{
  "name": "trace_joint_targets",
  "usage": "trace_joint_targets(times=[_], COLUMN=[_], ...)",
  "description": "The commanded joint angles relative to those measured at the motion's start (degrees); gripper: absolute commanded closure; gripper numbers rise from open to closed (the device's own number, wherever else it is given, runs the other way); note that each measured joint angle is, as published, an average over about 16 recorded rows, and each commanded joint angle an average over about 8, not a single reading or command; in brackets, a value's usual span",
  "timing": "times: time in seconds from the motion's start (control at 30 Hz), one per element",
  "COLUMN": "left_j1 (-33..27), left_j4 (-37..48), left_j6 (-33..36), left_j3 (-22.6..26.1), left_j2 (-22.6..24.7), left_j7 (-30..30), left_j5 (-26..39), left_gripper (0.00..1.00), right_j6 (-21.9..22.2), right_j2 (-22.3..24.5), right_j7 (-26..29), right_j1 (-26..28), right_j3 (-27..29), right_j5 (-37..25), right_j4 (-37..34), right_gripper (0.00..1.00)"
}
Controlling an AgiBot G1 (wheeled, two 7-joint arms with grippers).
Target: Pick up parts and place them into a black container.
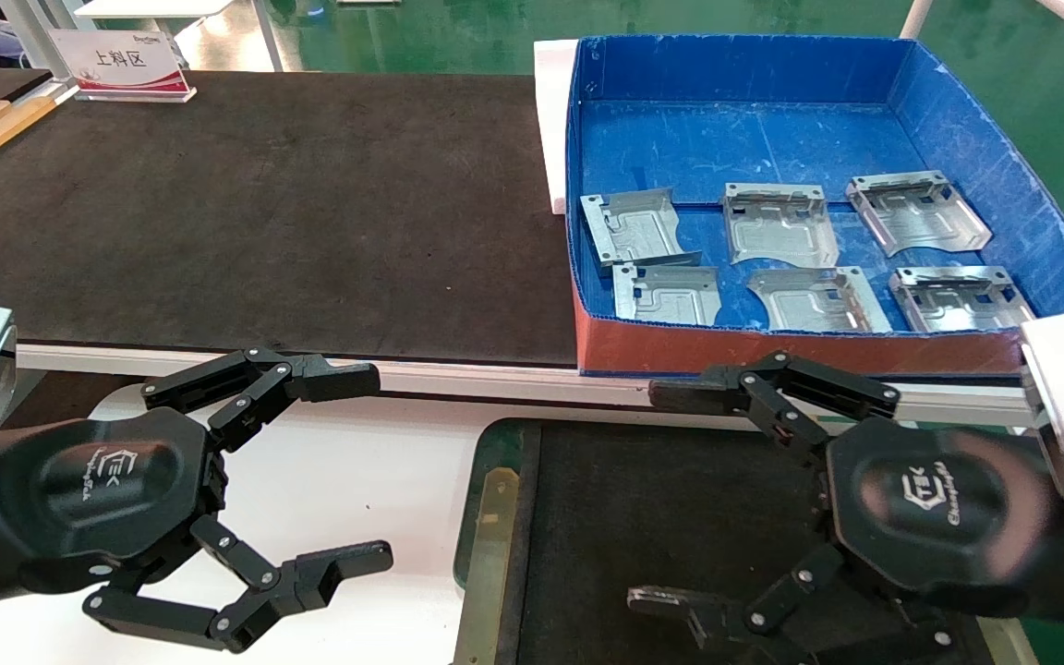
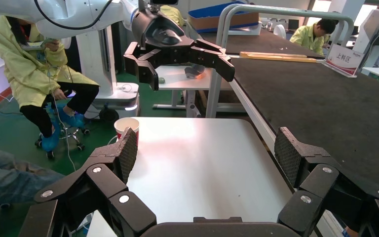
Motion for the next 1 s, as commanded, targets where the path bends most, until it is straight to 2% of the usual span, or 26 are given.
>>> trace_joint_targets(times=[0.03, 0.43, 0.47, 0.7, 0.73, 1.0], left_j1=[0.0, 0.0, 0.0, 0.0, 0.0, 0.0], left_j4=[0.0, 0.0, 0.0, 0.0, 0.0, 0.0], left_j6=[0.0, 0.0, 0.0, 0.0, 0.0, 0.0], left_j3=[0.0, 0.0, 0.0, 0.0, 0.0, 0.0], left_j2=[0.0, 0.0, 0.0, 0.0, 0.0, 0.0], left_j7=[0.0, 0.0, 0.0, 0.0, 0.0, 0.0], left_j5=[0.0, 0.0, 0.0, 0.0, 0.0, 0.0], left_gripper=[0.00, 0.00, 0.03, 0.90, 1.00, 1.00], right_j6=[0.0, 0.0, 0.0, 0.0, 0.0, 0.0], right_j2=[0.0, 0.0, 0.0, 0.0, 0.0, 0.0], right_j7=[0.0, 0.0, 0.0, 0.0, 0.0, 0.0], right_j1=[0.0, 0.0, 0.0, 0.0, 0.0, 0.0], right_j3=[0.0, 0.0, 0.0, 0.0, 0.0, 0.0], right_j5=[0.0, 0.0, 0.0, 0.0, 0.0, 0.0], right_j4=[0.0, 0.0, 0.0, 0.0, 0.0, 0.0], right_gripper=[0.00, 0.00, 0.00, 0.00, 0.00, 0.00])
